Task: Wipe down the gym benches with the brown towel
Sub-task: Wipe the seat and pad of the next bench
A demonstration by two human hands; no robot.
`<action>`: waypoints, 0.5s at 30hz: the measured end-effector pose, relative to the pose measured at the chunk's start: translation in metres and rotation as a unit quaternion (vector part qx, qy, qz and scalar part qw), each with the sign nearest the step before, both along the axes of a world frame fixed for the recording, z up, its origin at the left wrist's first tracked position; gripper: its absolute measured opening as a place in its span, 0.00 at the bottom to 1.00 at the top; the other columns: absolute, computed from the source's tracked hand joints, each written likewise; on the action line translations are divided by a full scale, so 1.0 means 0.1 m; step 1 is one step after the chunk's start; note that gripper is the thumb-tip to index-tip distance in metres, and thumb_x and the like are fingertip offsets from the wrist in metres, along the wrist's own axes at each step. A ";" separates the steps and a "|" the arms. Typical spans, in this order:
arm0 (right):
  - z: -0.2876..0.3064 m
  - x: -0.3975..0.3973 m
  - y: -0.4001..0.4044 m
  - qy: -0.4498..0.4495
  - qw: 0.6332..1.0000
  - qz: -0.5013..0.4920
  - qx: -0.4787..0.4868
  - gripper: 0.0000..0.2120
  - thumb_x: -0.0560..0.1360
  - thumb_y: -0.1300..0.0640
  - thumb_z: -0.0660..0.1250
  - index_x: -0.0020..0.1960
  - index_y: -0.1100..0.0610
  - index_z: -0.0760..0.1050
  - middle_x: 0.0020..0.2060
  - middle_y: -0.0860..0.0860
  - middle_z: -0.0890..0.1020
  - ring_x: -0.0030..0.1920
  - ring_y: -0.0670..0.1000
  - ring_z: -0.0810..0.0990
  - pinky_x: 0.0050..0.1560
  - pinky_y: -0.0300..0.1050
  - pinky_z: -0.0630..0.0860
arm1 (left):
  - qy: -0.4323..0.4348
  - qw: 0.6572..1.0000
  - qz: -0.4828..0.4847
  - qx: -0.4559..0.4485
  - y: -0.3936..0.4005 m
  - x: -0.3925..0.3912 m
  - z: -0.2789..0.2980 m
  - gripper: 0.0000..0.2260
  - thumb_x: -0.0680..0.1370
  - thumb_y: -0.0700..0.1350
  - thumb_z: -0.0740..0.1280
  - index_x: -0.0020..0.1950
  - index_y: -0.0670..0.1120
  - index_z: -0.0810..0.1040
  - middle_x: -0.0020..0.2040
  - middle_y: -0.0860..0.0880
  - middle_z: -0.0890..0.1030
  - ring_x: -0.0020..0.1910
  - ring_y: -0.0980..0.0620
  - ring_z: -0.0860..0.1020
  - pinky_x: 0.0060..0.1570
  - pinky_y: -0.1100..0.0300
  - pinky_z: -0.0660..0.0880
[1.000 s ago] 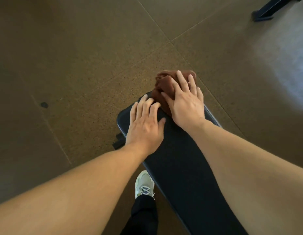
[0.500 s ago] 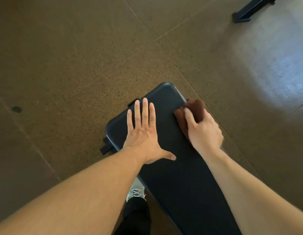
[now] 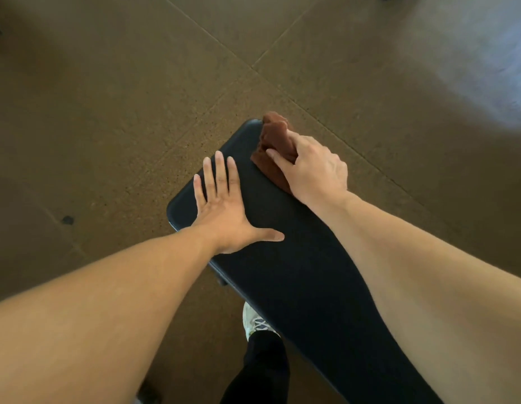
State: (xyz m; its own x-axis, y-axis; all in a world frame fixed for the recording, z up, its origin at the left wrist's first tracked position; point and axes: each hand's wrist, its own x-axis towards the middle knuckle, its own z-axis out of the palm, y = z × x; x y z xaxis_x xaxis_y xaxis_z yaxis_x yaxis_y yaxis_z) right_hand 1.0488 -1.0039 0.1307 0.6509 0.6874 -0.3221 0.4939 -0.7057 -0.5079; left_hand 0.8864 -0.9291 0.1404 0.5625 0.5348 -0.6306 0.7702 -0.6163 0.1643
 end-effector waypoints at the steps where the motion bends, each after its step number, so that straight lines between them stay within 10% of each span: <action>1: 0.00 -0.01 -0.18 0.004 1.000 -0.005 -0.001 0.26 0.81 0.30 0.56 0.76 0.36 0.67 0.72 0.42 0.75 0.68 0.54 0.76 0.62 0.55 0.72 | 0.008 1.000 -0.003 0.003 -0.01 0.02 0.01 0.75 0.54 0.84 0.66 0.75 0.47 0.20 0.74 0.45 0.18 0.72 0.44 0.18 0.76 0.40 0.29; 9: -0.05 -0.22 -1.78 -0.102 0.993 0.051 -0.042 0.28 0.83 0.34 0.51 0.81 0.40 0.59 0.80 0.50 0.65 0.79 0.58 0.64 0.75 0.56 0.63 | 0.008 0.957 -0.287 0.028 -0.92 -0.09 0.16 0.56 0.66 0.85 0.51 0.79 0.57 0.26 0.77 0.47 0.22 0.75 0.44 0.22 0.77 0.35 0.36; 15: -0.02 -0.34 -3.60 -0.122 0.990 0.005 -0.067 0.28 0.84 0.35 0.48 0.81 0.41 0.60 0.81 0.51 0.64 0.82 0.56 0.58 0.81 0.58 0.54 | -0.070 0.969 -0.237 0.023 -2.64 0.15 0.05 0.52 0.70 0.82 0.51 0.82 0.54 0.32 0.79 0.46 0.26 0.77 0.46 0.24 0.78 0.37 0.36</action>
State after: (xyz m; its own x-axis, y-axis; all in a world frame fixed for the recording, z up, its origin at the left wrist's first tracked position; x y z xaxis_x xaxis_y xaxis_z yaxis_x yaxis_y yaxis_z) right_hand 1.0148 -1.3636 0.1291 0.7140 0.6563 -0.2438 0.5982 -0.7528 -0.2748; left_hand 0.9010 -1.1931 0.1454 0.8305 0.2206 -0.5115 0.3704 -0.9046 0.2112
